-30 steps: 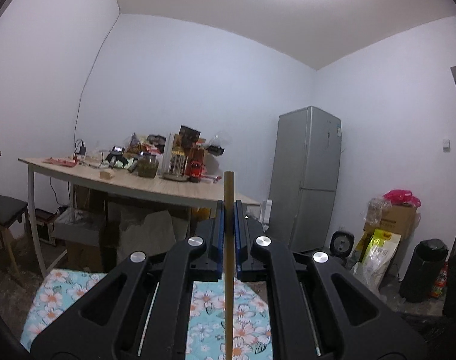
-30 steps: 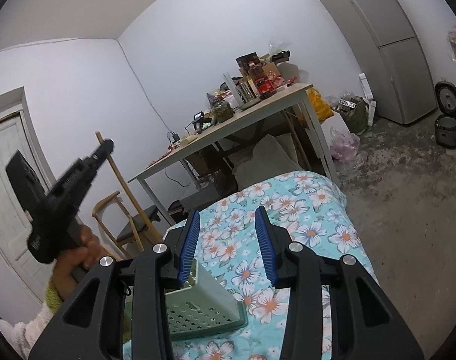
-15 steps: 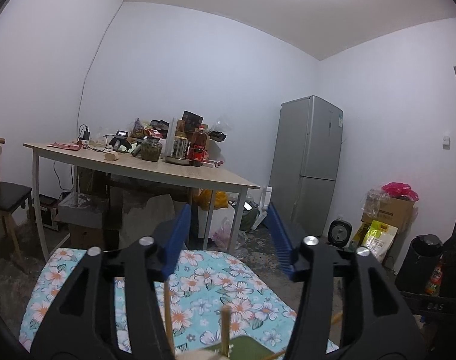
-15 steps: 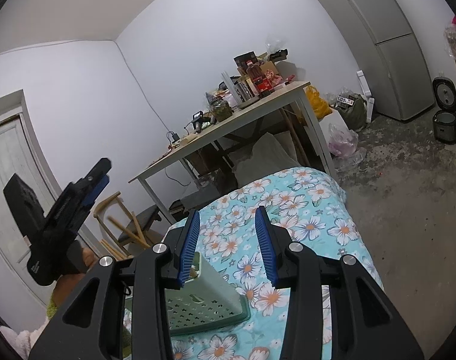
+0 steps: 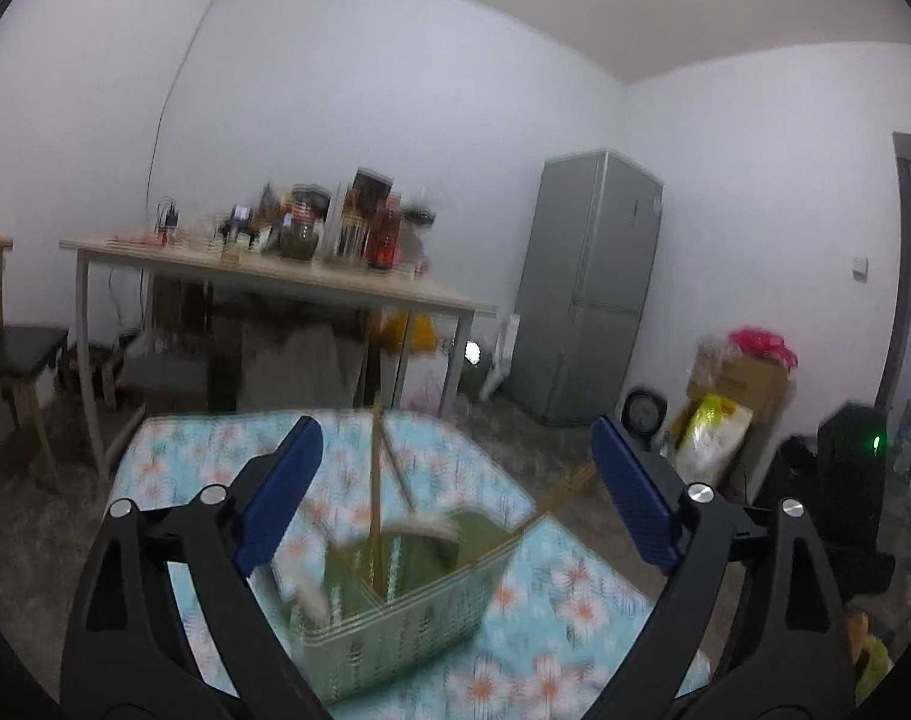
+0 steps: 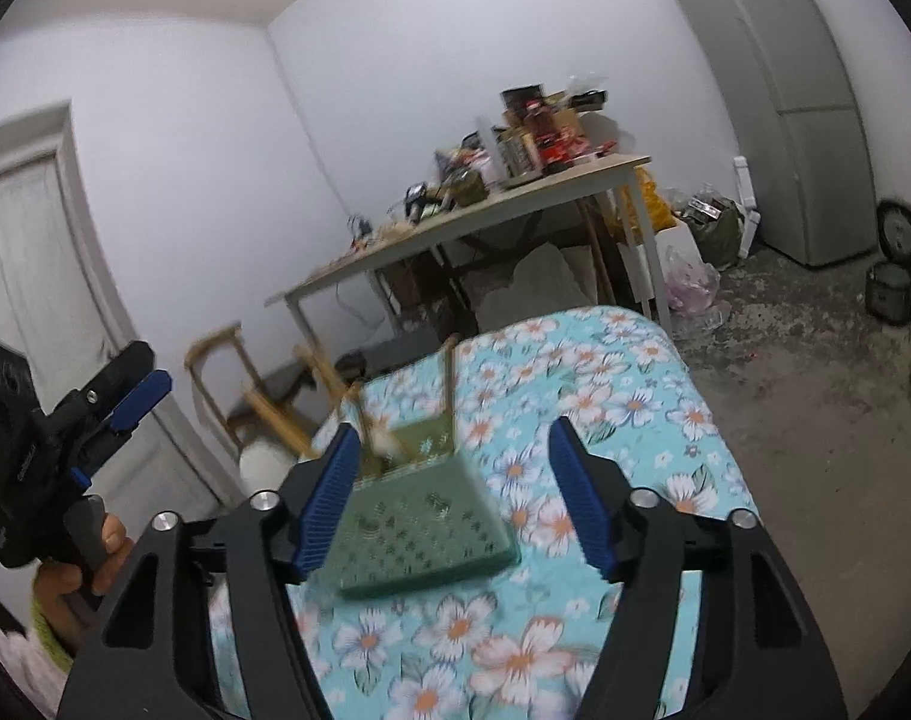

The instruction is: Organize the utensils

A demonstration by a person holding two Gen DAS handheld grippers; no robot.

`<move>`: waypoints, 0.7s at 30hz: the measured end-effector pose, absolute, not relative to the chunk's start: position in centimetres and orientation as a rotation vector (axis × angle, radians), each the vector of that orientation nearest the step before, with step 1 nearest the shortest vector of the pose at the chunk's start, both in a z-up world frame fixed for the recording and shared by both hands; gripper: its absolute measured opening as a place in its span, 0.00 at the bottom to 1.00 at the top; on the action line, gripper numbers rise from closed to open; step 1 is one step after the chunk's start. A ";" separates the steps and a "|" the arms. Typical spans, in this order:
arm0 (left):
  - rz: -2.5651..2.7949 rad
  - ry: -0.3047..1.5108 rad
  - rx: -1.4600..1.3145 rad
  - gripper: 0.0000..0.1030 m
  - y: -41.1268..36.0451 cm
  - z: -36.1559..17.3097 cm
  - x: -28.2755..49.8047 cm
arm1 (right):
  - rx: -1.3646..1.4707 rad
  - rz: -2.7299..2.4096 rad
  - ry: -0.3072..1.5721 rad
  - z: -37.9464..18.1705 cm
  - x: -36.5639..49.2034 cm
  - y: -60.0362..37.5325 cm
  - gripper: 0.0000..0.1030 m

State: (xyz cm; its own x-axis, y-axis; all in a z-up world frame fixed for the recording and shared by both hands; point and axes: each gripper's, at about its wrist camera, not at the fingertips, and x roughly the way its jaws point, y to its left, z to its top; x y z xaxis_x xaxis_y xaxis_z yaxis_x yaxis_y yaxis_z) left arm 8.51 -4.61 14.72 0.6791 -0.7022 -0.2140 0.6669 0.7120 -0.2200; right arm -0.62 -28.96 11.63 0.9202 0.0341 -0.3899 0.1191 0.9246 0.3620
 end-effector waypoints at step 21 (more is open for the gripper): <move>-0.340 0.600 0.136 0.92 -3.9 5.2 6.2 | 0.171 -0.176 0.623 8.1 -2.8 -23.0 0.94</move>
State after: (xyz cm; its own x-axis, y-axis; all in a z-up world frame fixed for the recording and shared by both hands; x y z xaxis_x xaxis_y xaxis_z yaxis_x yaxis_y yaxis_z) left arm 6.17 -3.86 5.19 0.7717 -0.2732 -0.5743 0.3514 0.9358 0.0271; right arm -2.77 -22.97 8.15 0.7979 -0.1117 -0.5923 0.2142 0.9711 0.1055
